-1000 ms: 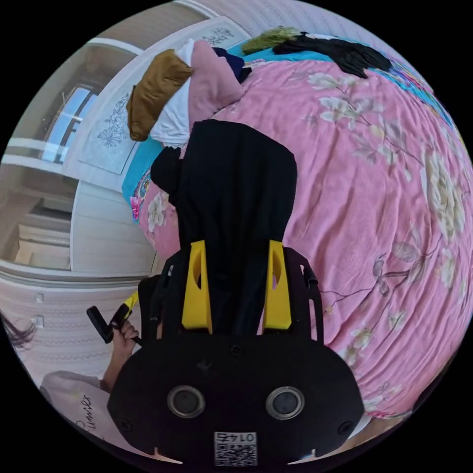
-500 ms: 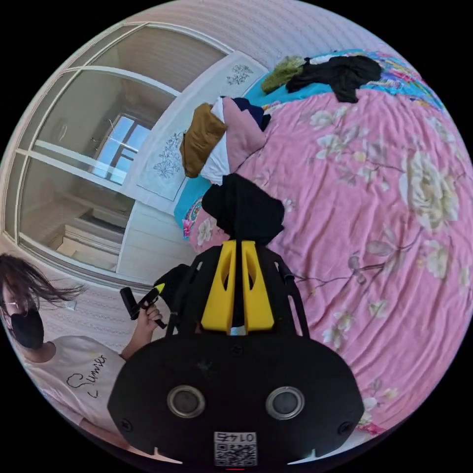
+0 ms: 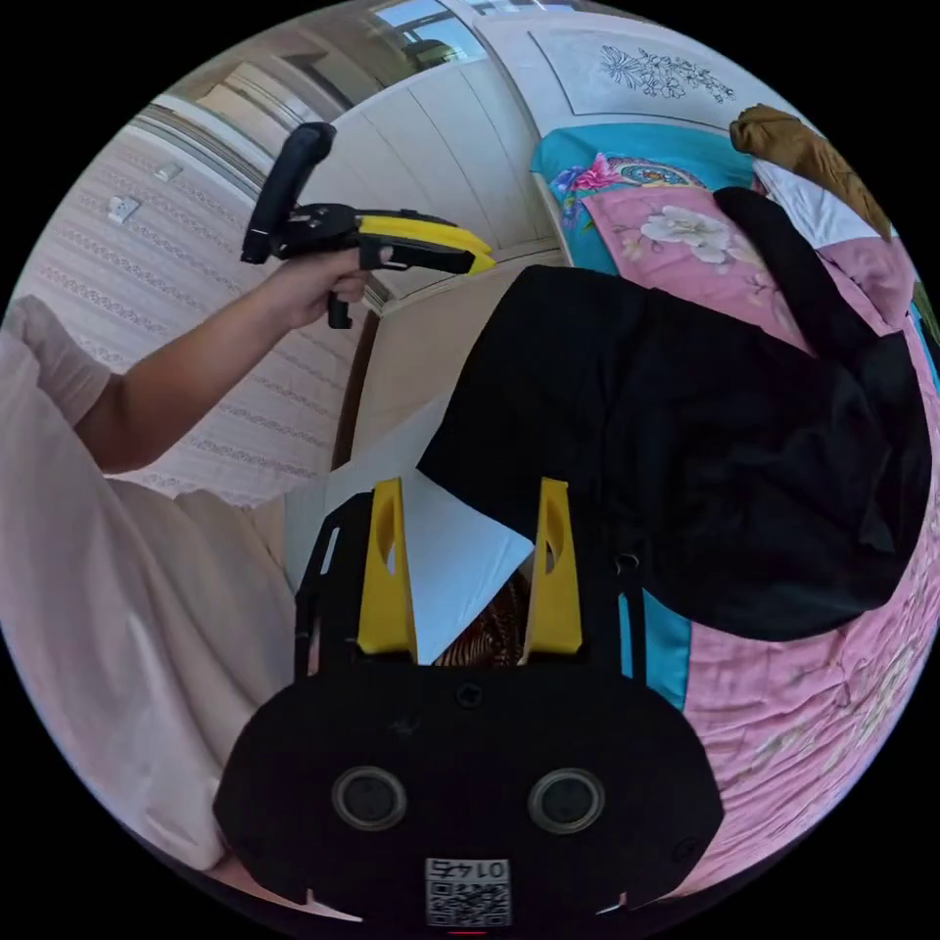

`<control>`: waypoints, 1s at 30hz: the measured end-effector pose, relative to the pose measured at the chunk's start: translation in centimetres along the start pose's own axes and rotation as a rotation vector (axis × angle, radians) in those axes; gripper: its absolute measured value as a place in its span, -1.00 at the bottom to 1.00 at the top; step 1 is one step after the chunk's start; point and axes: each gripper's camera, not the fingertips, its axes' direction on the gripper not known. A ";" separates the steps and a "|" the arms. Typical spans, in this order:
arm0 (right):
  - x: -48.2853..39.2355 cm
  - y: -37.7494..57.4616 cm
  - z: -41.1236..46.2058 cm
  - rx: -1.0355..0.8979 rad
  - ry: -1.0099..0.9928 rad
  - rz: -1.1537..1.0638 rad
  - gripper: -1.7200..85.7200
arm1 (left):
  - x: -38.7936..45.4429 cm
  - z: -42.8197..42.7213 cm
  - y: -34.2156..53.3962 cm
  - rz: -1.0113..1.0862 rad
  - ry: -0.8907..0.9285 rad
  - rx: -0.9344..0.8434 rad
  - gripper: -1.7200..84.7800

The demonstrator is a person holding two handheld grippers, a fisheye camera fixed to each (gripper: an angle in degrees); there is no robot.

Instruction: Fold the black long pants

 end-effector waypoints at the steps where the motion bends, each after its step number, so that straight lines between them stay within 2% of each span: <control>1: -0.3 -0.6 1.0 -0.033 0.013 0.008 -0.56 | 0.4 0.0 0.1 0.013 -0.003 -0.006 -0.81; 3: 0.6 -0.9 0.8 -0.012 -0.064 0.079 -0.61 | 1.6 0.9 0.4 0.053 0.066 -0.027 -0.78; 5: 1.8 -0.7 0.1 0.001 -0.157 0.149 -0.78 | 3.2 1.8 0.5 0.127 0.025 -0.019 -0.77; 8: 1.6 0.4 -2.6 0.091 -0.077 0.181 -0.88 | 6.4 3.2 0.1 0.261 0.008 0.008 -0.77; 13: 1.8 2.2 -6.9 0.215 -0.089 0.254 -0.91 | 9.1 7.0 -2.0 0.239 0.040 -0.024 -0.73; 17: 0.6 2.8 -8.9 0.225 -0.065 0.246 -0.92 | 10.0 8.1 -4.3 0.179 0.122 -0.007 -0.72; 23: -1.4 3.8 -10.4 0.213 -0.067 0.245 -0.93 | 13.9 8.6 -6.0 0.283 0.158 -0.001 -0.96; 30: -2.5 6.4 -13.5 0.295 -0.024 0.341 -0.94 | 16.9 7.1 -7.5 0.310 0.194 -0.026 -0.98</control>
